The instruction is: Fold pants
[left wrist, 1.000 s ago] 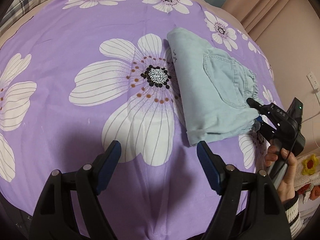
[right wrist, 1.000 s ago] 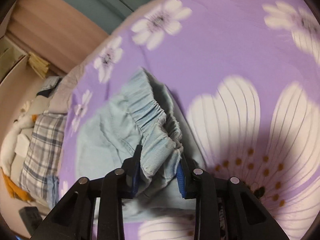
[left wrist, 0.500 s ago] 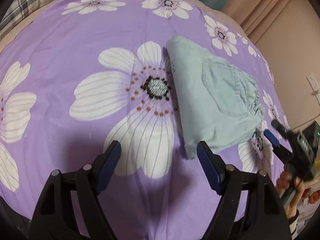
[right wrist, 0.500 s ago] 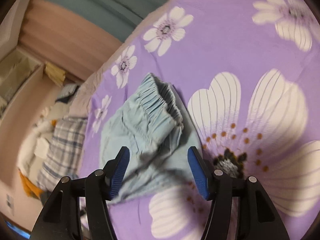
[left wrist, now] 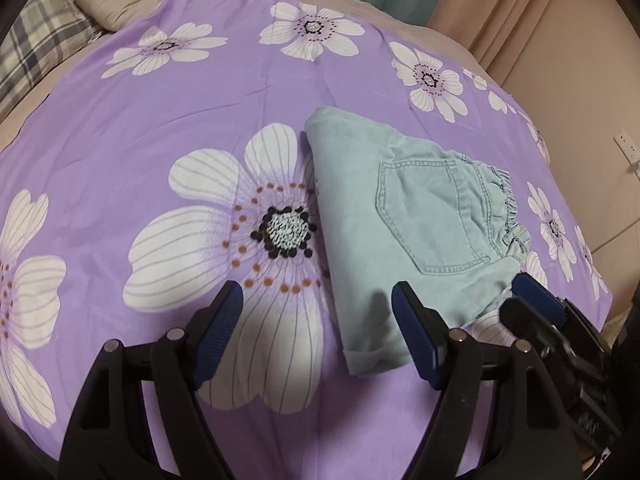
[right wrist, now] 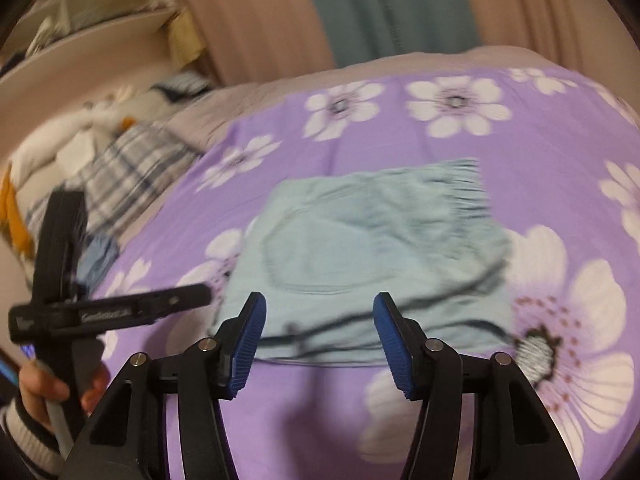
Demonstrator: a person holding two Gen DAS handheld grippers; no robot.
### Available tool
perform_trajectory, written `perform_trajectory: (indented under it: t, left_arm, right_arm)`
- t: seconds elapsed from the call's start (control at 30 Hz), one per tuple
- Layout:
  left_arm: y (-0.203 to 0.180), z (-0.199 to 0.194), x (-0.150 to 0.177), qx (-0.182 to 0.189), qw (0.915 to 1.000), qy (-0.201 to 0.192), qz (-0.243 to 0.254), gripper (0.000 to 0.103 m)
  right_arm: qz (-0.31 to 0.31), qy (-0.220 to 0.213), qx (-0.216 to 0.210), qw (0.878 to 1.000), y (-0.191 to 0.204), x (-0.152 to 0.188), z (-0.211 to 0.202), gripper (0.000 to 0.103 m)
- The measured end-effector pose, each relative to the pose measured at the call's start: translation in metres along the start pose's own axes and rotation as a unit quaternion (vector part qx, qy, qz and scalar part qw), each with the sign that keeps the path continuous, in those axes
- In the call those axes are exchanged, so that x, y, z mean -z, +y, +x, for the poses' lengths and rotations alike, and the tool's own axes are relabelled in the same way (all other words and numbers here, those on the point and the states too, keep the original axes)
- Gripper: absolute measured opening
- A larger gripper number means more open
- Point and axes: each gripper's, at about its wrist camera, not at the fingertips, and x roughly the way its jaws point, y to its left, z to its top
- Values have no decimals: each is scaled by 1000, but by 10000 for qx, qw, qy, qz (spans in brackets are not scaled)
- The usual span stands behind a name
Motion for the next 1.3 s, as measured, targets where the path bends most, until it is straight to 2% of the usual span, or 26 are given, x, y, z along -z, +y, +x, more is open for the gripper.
perform_trajectory:
  t: [0.13,0.33,0.4,0.5,0.57,0.63,0.83,1.0,1.23,1.3]
  left_arm:
    - [-2,4,-6,-57,9999,-33,103,74]
    - [0,11,-12,-126,9998,-44,176,71]
    - [1,15,-16,-124,9997,-25,209,66]
    - [0,20,-20,-69,9996,4,282,52]
    - [-2,23,-24,11,9994,16,351,38]
    - [-3,28,-28,100,9991,17,416,34]
    - [-7,55,-44,106,9982,73,593,34]
    - [0,86,-55,-55,9985,162,523,38]
    - [-1,93,-72,-263,9973,35,688,39]
    - [3,93,-76,-347,9972,-13,662,45]
  right_arm:
    - [-522,-20,-158,9985,18,-8,11,53]
    - [-706,392,-284,9963,25,-9,42,32]
    - [-769,479,-382,9952,29,-6,48,28]
    - [-1007,589,-468,9921,40,-1,55,25]
    - [-1179,749,-526,9888,45,4,62,25]
    - [-1266,934,-459,9865,46,12,75,24]
    - [-1252,908,-521,9866,44,16,77,24]
    - [-1233,899,-525,9869,45,17,78,24]
    - [-1221,861,-547,9873,45,18,79,24]
    - [-1219,862,-541,9873,45,18,80,24]
